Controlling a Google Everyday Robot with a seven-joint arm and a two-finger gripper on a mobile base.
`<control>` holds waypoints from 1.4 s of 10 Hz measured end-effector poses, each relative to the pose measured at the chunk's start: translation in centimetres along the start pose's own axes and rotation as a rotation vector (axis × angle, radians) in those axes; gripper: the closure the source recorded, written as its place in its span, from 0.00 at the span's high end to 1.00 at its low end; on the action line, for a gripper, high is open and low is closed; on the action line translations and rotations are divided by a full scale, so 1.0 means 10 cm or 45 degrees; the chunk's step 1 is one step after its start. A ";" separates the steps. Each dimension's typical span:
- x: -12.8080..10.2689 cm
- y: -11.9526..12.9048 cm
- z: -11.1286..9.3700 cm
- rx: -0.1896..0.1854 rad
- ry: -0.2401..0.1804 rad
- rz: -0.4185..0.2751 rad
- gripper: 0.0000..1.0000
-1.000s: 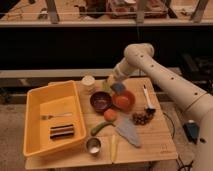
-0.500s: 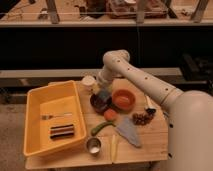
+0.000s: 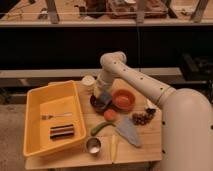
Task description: Wipe purple bowl with sponge
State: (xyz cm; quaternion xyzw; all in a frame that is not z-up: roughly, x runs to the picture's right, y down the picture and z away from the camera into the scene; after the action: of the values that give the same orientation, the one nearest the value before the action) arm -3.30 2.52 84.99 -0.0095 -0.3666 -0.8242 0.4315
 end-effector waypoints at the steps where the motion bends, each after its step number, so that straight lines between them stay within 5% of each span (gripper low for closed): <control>1: 0.00 -0.01 0.03 -0.007 -0.016 -0.007 0.00; 9: 0.09 0.26 0.20 -0.122 -0.085 0.012 0.00; 14: 0.42 -0.07 0.17 -0.134 -0.068 -0.093 0.00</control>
State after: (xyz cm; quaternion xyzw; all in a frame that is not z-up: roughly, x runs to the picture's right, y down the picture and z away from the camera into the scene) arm -6.96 0.88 87.20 -0.0407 -0.3343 -0.8570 0.3901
